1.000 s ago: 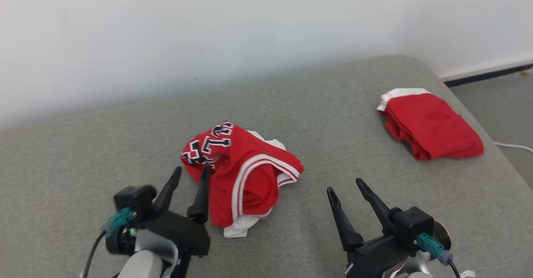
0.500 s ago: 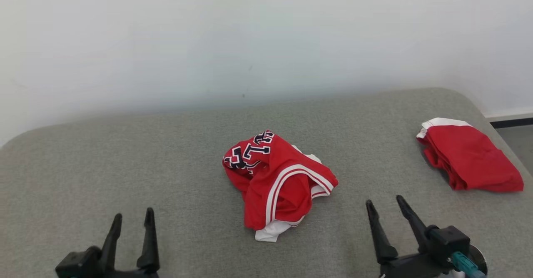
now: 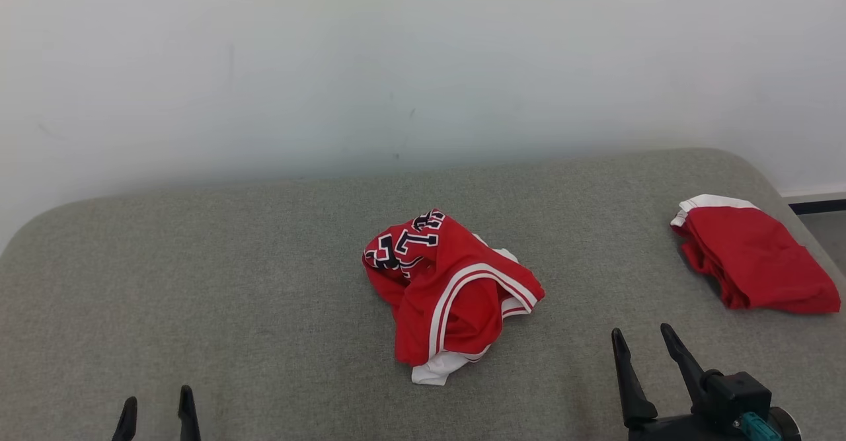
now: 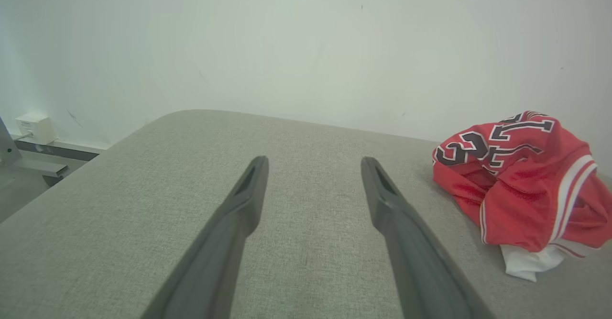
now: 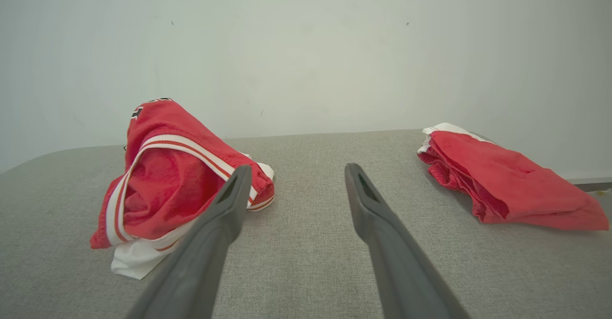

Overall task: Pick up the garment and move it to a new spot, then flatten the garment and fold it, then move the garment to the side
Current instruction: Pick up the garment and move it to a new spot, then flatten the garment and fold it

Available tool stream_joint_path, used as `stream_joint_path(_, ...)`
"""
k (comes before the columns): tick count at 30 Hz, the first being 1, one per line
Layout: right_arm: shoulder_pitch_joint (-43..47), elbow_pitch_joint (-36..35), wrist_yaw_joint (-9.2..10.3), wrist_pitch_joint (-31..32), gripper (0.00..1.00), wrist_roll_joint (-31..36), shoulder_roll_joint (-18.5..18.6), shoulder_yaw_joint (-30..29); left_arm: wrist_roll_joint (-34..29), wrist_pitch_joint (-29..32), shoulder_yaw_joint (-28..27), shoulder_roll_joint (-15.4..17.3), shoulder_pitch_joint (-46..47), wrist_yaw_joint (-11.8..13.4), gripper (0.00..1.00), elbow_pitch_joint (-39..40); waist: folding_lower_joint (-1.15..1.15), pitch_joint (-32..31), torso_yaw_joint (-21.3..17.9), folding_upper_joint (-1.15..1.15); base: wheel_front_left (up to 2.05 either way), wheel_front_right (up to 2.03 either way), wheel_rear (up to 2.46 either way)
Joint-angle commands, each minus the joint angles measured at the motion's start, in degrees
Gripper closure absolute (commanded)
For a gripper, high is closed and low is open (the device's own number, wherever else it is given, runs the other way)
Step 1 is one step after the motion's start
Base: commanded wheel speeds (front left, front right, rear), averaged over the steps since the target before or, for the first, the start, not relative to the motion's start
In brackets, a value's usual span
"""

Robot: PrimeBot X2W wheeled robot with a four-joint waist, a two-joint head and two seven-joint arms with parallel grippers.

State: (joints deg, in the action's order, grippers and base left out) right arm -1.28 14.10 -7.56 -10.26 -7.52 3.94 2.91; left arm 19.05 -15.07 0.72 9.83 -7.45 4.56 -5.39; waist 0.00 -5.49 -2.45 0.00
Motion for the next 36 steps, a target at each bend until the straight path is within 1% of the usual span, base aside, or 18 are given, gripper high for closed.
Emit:
stream_joint_path(1,0.4,0.2,0.17,-0.2,0.0,0.1,0.0,-0.2,-0.9,-0.1,-0.3,0.2,-1.2,0.3,0.0,0.5,0.0,0.1,0.0,0.0,0.0,0.0,0.0)
stream_joint_path(10,0.1,1.0,0.17,-0.4,0.0,0.2,-0.4,0.1,-1.3,-0.1,-0.7,0.1,-3.0,-0.2,0.0,0.9,0.0,0.8,0.6,0.0,0.0,0.0,0.0)
stream_joint_path(23,-1.5,1.9,0.17,0.3,0.0,0.6,-0.5,0.9,-1.5,-0.1,0.0,0.0,-2.2,-0.6,0.0,0.3,0.0,1.2,0.9,0.0,0.0,0.0,0.0)
stream_joint_path(25,-2.4,2.2,0.17,1.0,0.0,-0.6,-0.6,1.3,-1.7,-0.1,0.2,-0.1,-1.9,-0.7,0.0,0.4,0.0,1.5,1.1,0.0,0.0,0.0,0.0)
stream_joint_path(27,-4.0,2.9,0.17,2.1,0.0,-1.4,0.2,2.4,-1.9,-0.1,0.4,-0.1,-1.4,-0.8,0.0,0.4,0.0,1.9,1.3,0.0,0.0,0.0,0.0)
stream_joint_path(31,-8.9,7.1,0.17,5.3,0.0,-3.9,2.2,4.7,-2.2,-0.1,1.1,-0.3,-0.5,-0.9,0.0,0.3,0.0,2.8,2.0,0.0,0.0,0.0,0.0)
stream_joint_path(36,-16.7,15.9,0.17,8.8,0.0,-5.6,4.8,8.7,-2.6,-0.1,2.1,-0.5,0.8,-1.5,0.0,0.2,0.0,4.4,3.5,0.0,0.0,0.0,0.0)
